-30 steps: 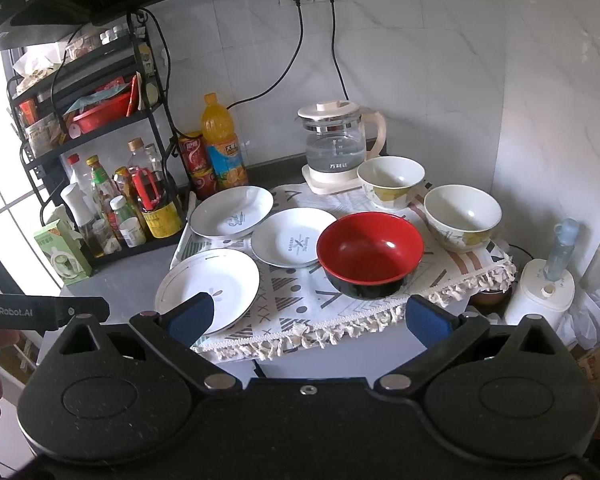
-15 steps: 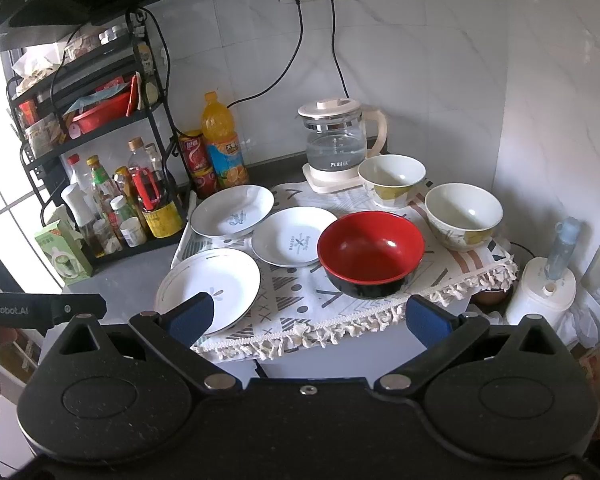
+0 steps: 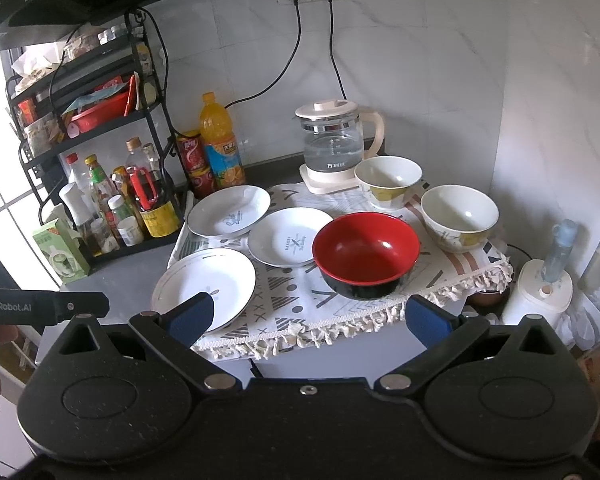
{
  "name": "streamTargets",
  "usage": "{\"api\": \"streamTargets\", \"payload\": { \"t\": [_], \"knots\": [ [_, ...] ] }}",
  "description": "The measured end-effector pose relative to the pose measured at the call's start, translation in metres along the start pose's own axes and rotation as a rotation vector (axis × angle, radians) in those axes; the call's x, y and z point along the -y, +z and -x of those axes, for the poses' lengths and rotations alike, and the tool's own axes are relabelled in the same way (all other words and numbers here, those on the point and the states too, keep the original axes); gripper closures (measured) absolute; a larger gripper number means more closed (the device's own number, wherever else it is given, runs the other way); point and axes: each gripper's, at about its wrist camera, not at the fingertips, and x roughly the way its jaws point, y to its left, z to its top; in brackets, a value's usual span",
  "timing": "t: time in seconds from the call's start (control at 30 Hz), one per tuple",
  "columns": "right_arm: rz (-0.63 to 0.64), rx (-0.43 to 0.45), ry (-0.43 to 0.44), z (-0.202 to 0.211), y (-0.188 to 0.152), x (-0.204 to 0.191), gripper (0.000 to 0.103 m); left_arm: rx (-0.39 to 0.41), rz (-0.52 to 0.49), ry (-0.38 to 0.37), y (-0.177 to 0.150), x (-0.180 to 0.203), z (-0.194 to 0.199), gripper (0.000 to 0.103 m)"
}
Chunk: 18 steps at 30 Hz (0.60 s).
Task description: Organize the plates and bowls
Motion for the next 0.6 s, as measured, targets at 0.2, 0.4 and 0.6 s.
{"api": "streamTargets", "payload": {
  "t": [0.2,0.4,0.6],
  "knots": [
    [-0.001,0.003,-0.009,0.000,-0.001,0.003,0.000,-0.005,0.005,-0.008,0.000,0.001,-0.005,0.000],
    [-0.016,0.001,-0.009,-0.003,-0.002,0.008,0.000,-0.012,0.008,-0.010,-0.001,0.005,-0.009,0.000],
    [-0.033,0.005,-0.021,-0.006,0.000,0.016,0.000,-0.012,0.008,-0.008,0.003,0.008,-0.012,0.000]
  ]
}}
